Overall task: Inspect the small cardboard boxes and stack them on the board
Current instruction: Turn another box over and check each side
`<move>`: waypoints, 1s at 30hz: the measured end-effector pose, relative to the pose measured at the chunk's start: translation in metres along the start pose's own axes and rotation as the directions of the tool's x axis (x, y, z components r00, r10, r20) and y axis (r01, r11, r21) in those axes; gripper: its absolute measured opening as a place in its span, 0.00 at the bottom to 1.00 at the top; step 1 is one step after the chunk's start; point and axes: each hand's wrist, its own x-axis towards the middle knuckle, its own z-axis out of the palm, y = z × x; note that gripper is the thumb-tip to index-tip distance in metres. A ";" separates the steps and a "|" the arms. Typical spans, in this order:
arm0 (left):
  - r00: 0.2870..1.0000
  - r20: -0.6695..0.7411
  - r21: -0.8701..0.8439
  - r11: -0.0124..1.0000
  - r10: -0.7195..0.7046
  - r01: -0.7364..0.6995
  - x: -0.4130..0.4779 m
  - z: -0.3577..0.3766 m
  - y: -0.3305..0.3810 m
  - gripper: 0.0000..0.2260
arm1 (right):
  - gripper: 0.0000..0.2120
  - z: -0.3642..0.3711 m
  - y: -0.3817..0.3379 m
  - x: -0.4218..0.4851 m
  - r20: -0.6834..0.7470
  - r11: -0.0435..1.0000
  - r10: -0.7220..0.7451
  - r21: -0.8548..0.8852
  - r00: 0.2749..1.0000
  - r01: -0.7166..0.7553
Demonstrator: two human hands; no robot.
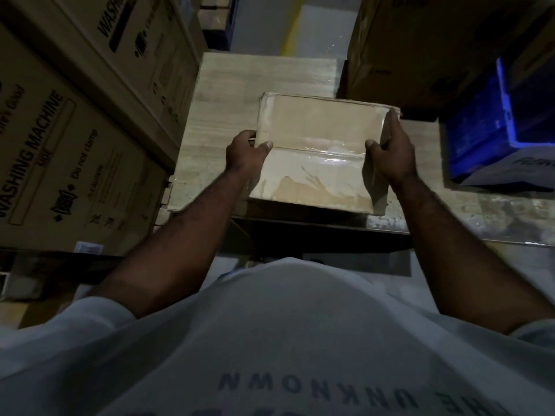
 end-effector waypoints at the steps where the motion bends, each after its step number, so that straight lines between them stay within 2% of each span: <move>1: 1.000 0.030 0.008 1.000 -0.005 0.005 0.001 0.001 -0.003 0.17 | 0.38 0.002 0.004 0.000 0.005 1.000 0.011 -0.017 1.000 -0.011; 4: 0.992 0.127 0.066 0.998 -0.026 0.018 0.000 0.004 -0.014 0.17 | 0.36 0.008 0.016 -0.003 0.038 0.996 0.059 -0.073 0.998 -0.056; 6: 0.983 0.171 0.027 0.998 -0.065 0.061 -0.001 0.004 -0.024 0.18 | 0.34 0.010 0.025 -0.005 0.050 0.990 0.069 -0.125 0.996 -0.062; 9: 0.966 0.228 -0.058 0.988 -0.123 0.140 -0.003 0.002 -0.030 0.26 | 0.33 0.011 0.033 -0.013 0.036 0.993 0.066 -0.097 0.997 -0.062; 11: 0.928 0.308 -0.111 0.961 -0.208 0.252 -0.007 -0.001 -0.029 0.32 | 0.34 0.016 0.036 -0.021 0.000 0.997 0.069 -0.031 0.998 -0.069; 12: 0.889 0.364 -0.161 0.921 -0.278 0.355 -0.010 -0.002 -0.029 0.34 | 0.33 0.019 0.036 -0.026 -0.020 0.998 0.070 -0.008 0.997 -0.070; 15: 0.731 0.521 -0.311 0.699 -0.440 0.643 -0.011 -0.005 -0.037 0.38 | 0.31 0.026 0.030 -0.036 -0.083 0.996 0.084 0.038 0.993 -0.081; 17: 0.677 0.552 -0.329 0.619 -0.487 0.713 -0.011 -0.005 -0.043 0.30 | 0.30 0.027 0.026 -0.038 -0.086 0.992 0.121 0.035 0.989 -0.118; 19: 0.650 0.556 -0.291 0.611 -0.519 0.737 -0.014 -0.005 -0.040 0.19 | 0.30 0.027 0.021 -0.039 -0.062 0.982 0.191 0.005 0.980 -0.191; 20: 0.646 0.557 -0.285 0.610 -0.522 0.739 -0.015 -0.004 -0.040 0.16 | 0.29 0.027 0.019 -0.039 -0.052 0.971 0.237 -0.018 0.970 -0.238; 23: 0.621 0.596 -0.301 0.576 -0.509 0.760 -0.022 -0.003 -0.034 0.15 | 0.28 0.032 0.010 -0.038 -0.083 0.926 0.359 -0.092 0.930 -0.366; 27: 0.593 0.671 -0.364 0.498 -0.445 0.787 -0.024 -0.007 -0.028 0.17 | 0.28 0.028 0.004 -0.037 -0.148 0.915 0.392 -0.035 0.908 -0.401; 30: 0.660 0.626 -0.506 0.428 -0.416 0.749 -0.025 -0.014 -0.012 0.18 | 0.31 0.027 -0.002 -0.037 -0.185 0.935 0.354 0.043 0.917 -0.353</move>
